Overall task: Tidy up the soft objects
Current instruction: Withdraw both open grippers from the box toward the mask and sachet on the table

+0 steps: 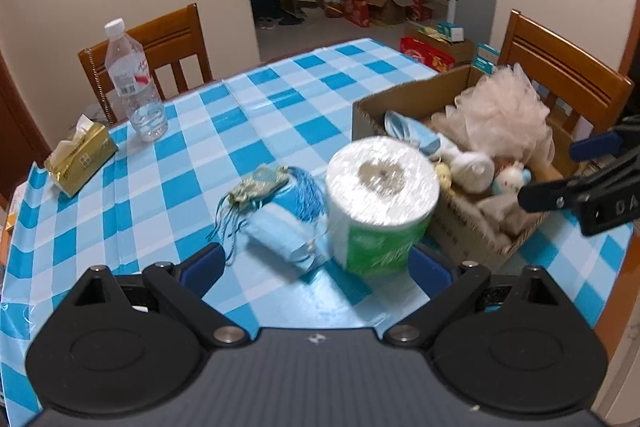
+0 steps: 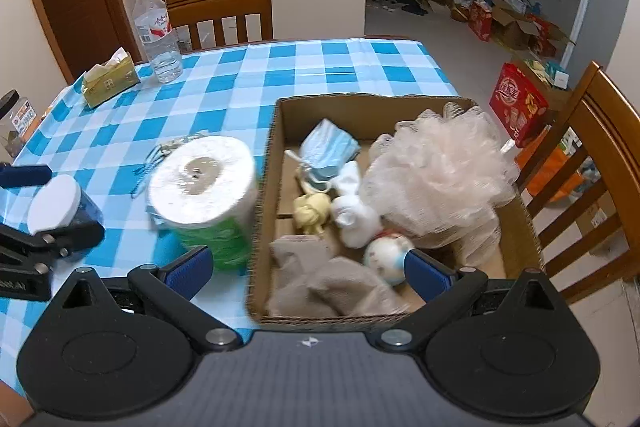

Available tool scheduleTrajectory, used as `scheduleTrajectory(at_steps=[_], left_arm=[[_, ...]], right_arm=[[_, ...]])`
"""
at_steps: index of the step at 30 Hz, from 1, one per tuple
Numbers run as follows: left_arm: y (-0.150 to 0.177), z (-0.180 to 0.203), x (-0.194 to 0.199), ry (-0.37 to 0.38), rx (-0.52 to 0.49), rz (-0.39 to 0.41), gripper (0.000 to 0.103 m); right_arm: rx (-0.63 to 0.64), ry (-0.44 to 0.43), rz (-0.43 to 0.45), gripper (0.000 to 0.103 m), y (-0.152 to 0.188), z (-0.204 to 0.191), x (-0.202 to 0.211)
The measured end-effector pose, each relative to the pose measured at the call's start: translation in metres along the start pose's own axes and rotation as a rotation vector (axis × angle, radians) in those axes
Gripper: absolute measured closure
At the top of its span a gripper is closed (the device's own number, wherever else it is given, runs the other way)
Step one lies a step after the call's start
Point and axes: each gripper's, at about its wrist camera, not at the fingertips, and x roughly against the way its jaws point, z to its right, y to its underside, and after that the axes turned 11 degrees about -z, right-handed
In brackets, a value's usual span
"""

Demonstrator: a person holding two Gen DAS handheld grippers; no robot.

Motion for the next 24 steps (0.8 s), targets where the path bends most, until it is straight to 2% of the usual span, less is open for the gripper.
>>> scheduleTrajectory(at_steps=[5,11,18,24], left_arm=[[0.009,-0.02,-0.007,0.02,-0.064,-0.006,0.005],[0.007,-0.03,-0.022,0.032,-0.155,-0.027,0.005],[0.0,-0.031,-0.043,0.037,-0.245,-0.054,0.005],[-0.015,-0.03,-0.067,0.066,-0.336,-0.112,0.005]], right_arm=[[-0.025,0.041,-0.001,0.0,0.005,-0.031,0.006],[-0.028,0.049,-0.015,0.0,0.007,-0.06,0.008],[0.067,0.037,-0.019,0.0,-0.009,-0.075,0.004],[0.148,-0.002,-0.021,0.0,-0.034,-0.072,-0.01]])
